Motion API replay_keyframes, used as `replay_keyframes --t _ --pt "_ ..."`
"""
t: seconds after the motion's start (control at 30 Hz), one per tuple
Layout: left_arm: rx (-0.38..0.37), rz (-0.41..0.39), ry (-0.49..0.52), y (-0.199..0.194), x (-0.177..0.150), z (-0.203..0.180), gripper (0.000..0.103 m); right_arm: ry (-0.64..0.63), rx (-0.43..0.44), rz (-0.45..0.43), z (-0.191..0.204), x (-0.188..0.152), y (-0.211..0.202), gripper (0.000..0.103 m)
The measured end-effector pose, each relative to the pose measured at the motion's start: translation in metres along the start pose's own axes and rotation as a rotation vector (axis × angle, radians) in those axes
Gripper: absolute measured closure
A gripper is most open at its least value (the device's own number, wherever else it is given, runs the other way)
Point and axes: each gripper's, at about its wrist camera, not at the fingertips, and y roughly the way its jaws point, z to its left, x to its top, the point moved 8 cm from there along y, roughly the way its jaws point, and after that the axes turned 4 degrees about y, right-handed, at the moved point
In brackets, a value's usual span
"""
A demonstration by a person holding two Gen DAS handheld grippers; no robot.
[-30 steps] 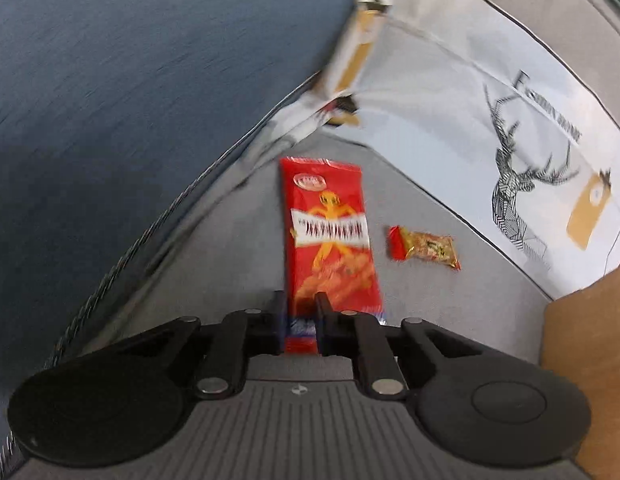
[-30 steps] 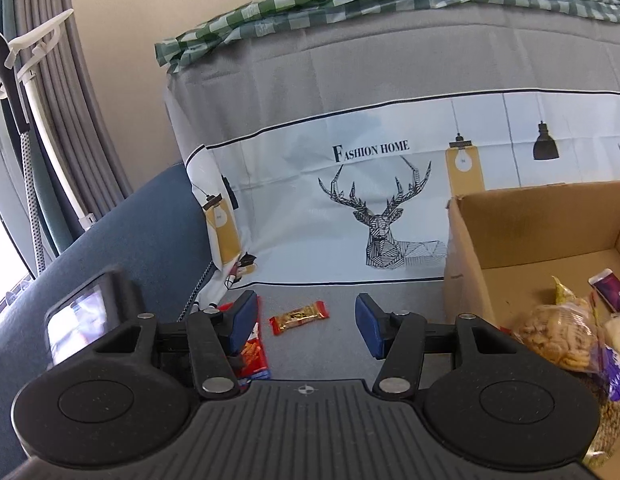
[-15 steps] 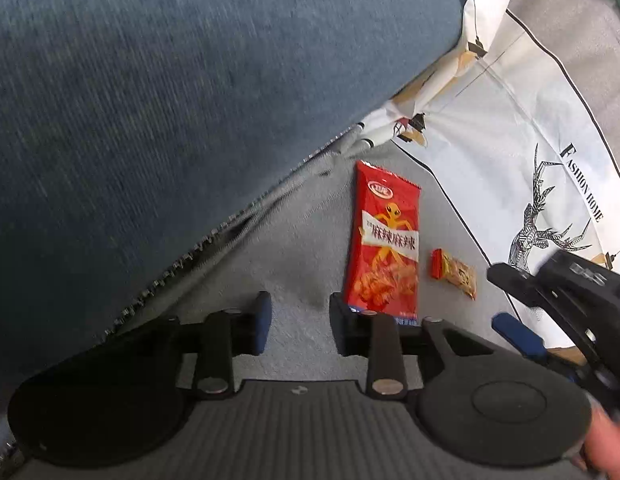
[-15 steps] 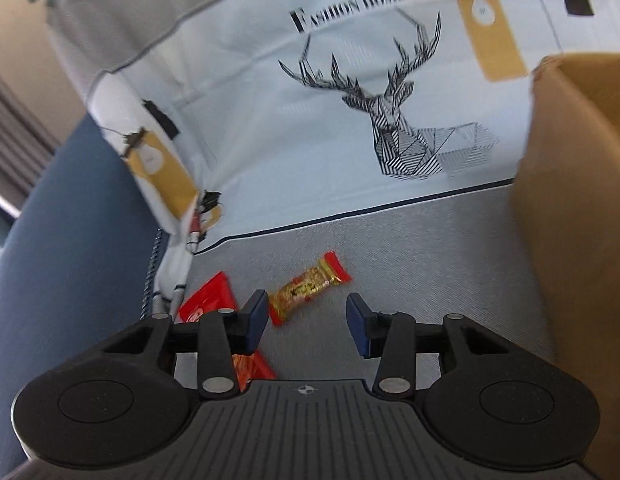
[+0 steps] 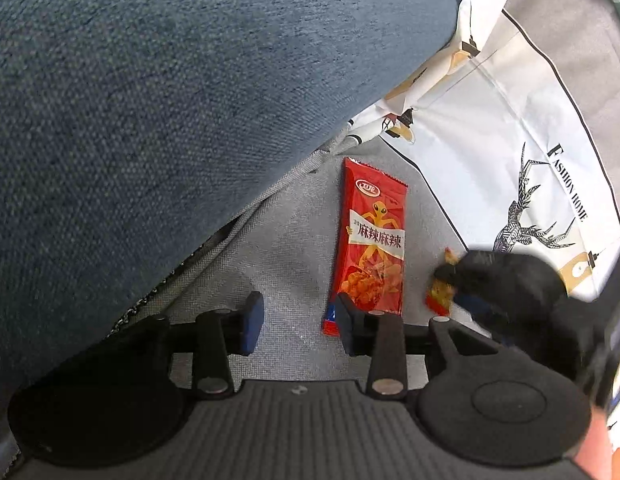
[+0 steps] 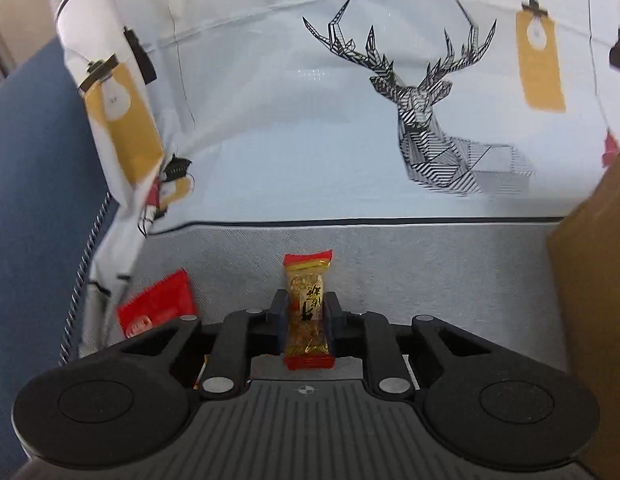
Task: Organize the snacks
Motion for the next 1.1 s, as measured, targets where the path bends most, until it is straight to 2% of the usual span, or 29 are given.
replay_keyframes --t 0.17,0.23,0.37,0.5,0.63,0.77,0.83,0.87,0.9,0.93,1.1 --pt "-0.011 0.011 0.011 0.001 0.0 -0.002 0.061 -0.038 -0.009 -0.003 -0.027 -0.022 -0.032 0.086" --pt "-0.02 0.016 0.024 0.002 0.001 -0.004 0.056 -0.059 -0.007 -0.008 -0.037 -0.038 -0.054 0.086" --pt "-0.021 0.018 0.071 0.005 0.001 -0.009 0.054 -0.145 0.014 -0.024 -0.048 -0.081 -0.101 0.086" --pt "-0.023 0.013 0.146 0.009 0.001 -0.017 0.043 -0.24 0.05 -0.041 -0.049 -0.122 -0.134 0.086" --pt "0.002 -0.018 0.28 0.012 -0.002 -0.031 0.024 -0.29 0.062 -0.073 -0.054 -0.15 -0.138 0.086" --pt "0.038 -0.06 0.328 0.016 -0.002 -0.037 0.021 -0.261 0.08 -0.054 -0.06 -0.164 -0.125 0.085" --pt "0.051 -0.079 0.346 0.02 -0.001 -0.043 0.017 -0.29 0.07 -0.065 -0.058 -0.168 -0.121 0.083" --pt "0.066 -0.088 0.361 0.023 -0.001 -0.047 0.017 -0.304 0.071 -0.074 -0.057 -0.168 -0.121 0.081" --pt "0.083 -0.096 0.376 0.025 -0.001 -0.048 0.015 -0.317 0.083 -0.081 -0.055 -0.167 -0.121 0.074" --pt "0.099 -0.105 0.396 0.028 -0.003 -0.052 0.011 -0.333 0.091 -0.078 -0.054 -0.168 -0.119 0.072" --pt "0.149 -0.138 0.521 0.041 -0.011 -0.065 0.011 -0.386 0.106 -0.089 -0.055 -0.171 -0.12 0.072"
